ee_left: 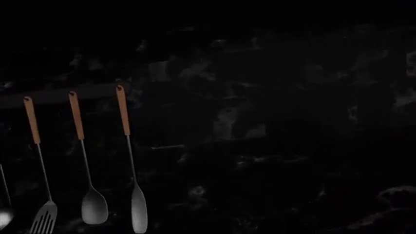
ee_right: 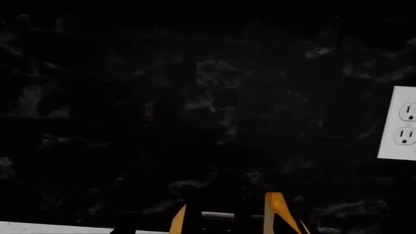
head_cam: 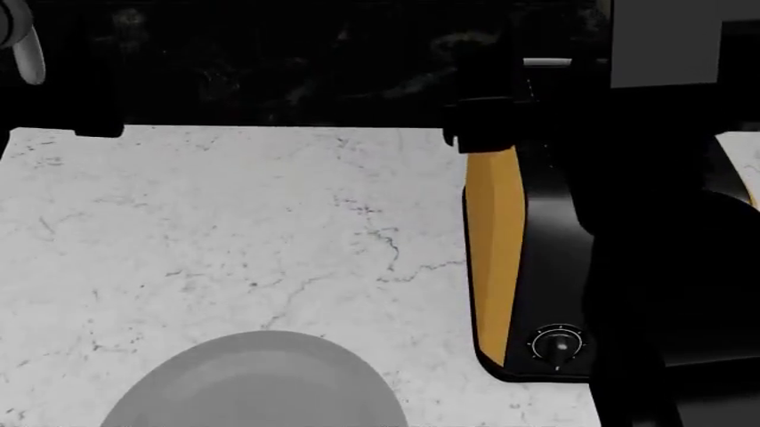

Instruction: Place the toasted item on a plate.

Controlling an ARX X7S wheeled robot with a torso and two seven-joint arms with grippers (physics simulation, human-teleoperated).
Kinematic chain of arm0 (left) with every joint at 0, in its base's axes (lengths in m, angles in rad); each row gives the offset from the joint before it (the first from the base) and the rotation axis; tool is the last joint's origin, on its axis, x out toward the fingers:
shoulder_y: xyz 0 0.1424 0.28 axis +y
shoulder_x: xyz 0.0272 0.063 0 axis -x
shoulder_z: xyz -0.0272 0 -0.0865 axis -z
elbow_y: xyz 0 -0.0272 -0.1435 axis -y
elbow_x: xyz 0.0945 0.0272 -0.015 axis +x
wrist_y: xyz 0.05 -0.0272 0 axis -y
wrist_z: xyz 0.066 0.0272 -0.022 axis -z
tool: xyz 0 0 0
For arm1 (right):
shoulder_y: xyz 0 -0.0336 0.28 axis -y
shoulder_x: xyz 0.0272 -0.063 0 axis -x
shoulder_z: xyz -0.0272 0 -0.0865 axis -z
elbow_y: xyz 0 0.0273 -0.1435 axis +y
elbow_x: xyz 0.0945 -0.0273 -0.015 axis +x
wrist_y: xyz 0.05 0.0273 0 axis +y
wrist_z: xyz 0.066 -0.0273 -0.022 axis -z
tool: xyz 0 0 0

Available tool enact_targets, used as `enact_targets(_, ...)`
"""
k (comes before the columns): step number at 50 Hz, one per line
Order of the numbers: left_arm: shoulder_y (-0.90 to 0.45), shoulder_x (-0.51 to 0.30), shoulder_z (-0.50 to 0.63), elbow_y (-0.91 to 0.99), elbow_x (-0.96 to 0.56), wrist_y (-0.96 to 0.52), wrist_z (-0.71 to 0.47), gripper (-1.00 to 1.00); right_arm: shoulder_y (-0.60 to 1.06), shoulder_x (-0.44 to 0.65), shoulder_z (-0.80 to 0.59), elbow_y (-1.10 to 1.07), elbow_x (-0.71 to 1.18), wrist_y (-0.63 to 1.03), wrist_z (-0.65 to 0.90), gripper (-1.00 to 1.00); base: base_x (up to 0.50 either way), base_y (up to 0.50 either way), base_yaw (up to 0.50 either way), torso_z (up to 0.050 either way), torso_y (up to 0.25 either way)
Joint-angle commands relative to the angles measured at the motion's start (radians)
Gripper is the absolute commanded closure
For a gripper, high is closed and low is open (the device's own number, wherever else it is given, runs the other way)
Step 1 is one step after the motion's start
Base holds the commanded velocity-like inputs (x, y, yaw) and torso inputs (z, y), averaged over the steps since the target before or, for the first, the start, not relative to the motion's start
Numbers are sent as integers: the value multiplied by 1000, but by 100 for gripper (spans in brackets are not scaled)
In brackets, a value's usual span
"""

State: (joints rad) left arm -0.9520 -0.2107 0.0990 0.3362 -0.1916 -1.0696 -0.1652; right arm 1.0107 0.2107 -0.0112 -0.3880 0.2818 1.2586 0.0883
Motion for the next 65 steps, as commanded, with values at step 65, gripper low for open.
enact_targets(65, -7, 112, -33, 6, 308, -53, 220, -100, 166, 28, 174, 407, -157, 46, -191, -100, 0, 0, 0, 0, 0)
